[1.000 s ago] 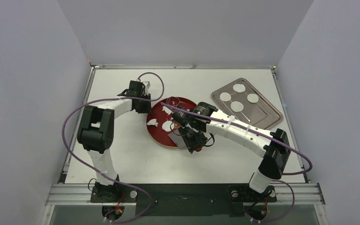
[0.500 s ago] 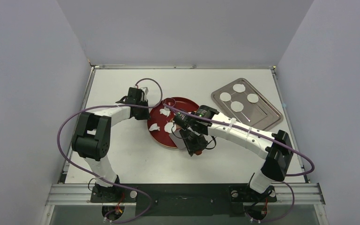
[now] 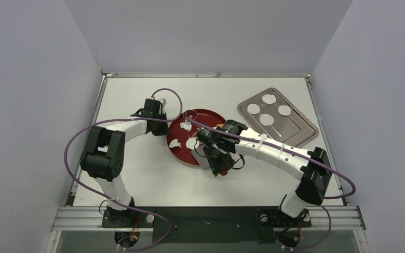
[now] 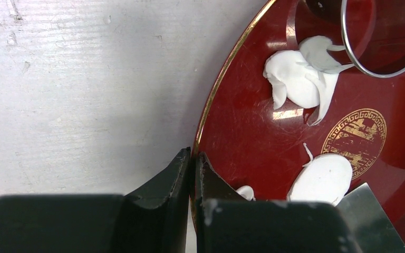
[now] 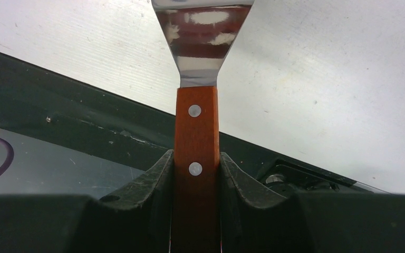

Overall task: Roll out the dumpling wrappers from the dough
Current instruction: Remove the dumpling wrapper from the work surface.

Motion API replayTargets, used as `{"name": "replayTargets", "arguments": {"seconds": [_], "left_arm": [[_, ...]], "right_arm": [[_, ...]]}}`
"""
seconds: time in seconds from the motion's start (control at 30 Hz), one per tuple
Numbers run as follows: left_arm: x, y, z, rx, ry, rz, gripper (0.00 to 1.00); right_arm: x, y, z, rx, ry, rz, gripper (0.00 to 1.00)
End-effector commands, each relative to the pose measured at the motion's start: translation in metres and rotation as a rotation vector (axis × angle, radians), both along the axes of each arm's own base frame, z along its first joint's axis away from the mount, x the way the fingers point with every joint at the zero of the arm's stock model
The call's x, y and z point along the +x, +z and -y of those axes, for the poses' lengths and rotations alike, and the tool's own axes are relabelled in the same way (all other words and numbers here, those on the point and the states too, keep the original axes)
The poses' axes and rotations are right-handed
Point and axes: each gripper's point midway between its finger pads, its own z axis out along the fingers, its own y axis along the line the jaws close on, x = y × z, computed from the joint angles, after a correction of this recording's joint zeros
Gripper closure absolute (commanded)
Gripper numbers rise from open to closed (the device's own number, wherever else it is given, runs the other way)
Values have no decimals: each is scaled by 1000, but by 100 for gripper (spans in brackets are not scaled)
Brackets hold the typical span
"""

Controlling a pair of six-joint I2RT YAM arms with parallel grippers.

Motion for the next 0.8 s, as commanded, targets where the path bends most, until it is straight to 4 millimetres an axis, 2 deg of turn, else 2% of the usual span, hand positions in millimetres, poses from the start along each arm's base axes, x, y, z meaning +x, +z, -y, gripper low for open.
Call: {"name": "replayTargets", "arguments": {"seconds": [0.0,0.17,0.53,0.77], "left_arm": [[-2,16,12,-48,-2,24,100],[-2,16,12,-42,-6,26,100],[-2,16,12,-40,-11,28,100],[-2,17,12,-43,-10,31,100]], "right_arm": [[17,3,-7,40,-27,75,100],[29,6,-9,46,-38,102,100],[62,14,6,-2,-110,220,100],[62,16,11,-14,-113,225,100]]}}
